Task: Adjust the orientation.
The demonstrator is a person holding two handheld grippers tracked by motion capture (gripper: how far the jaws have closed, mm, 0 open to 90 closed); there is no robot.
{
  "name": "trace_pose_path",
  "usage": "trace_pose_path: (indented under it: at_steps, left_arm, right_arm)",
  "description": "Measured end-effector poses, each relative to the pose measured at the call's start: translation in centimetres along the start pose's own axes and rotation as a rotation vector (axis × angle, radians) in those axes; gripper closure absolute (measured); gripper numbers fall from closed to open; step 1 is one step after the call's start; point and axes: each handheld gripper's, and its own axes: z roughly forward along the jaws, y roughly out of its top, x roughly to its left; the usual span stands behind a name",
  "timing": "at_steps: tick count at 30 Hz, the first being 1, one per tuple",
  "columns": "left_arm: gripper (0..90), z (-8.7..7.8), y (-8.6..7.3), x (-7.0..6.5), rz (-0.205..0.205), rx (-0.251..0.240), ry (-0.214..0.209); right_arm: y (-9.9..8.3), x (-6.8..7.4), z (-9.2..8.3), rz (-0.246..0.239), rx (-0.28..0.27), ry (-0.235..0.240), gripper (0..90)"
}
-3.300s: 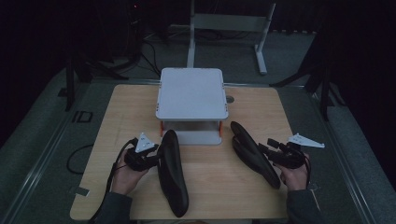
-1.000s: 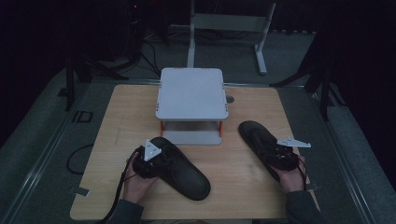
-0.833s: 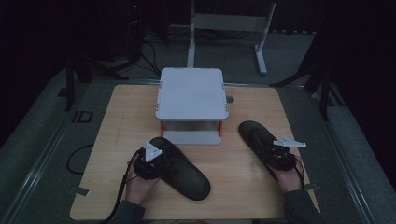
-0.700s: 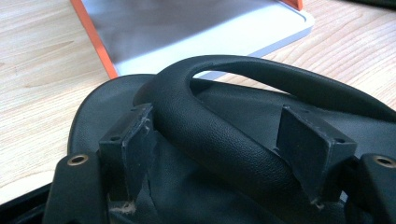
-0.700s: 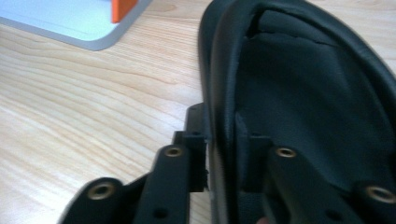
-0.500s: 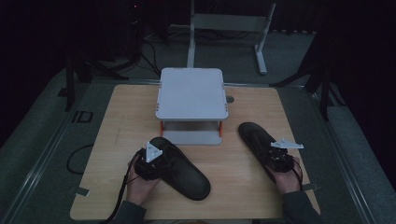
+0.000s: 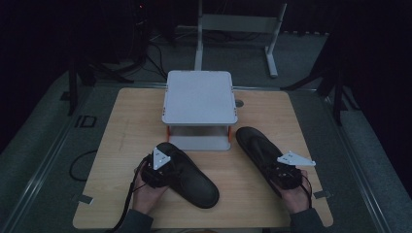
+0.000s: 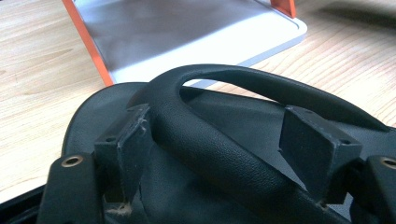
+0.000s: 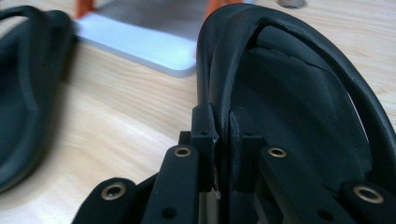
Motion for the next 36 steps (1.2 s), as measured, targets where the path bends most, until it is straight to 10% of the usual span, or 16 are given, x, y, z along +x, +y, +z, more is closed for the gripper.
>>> trace_pose_path:
  at_steps: [13,30,36]
  left_arm:
    - [19.0,0.6,-0.2,-0.1,-0.004,0.016,0.023]
    - [20.4,1.1,-0.6,-0.1,-0.008,0.022,0.057]
    - [21.0,1.1,-0.7,0.0,-0.014,0.016,0.053]
  right_arm:
    - [0.6,5.0,3.2,-0.096,0.018,0.136,82.6]
    - [1.6,8.4,8.8,-0.143,0.046,0.138,82.1]
    - [1.7,8.5,8.4,-0.179,0.040,0.166,56.0]
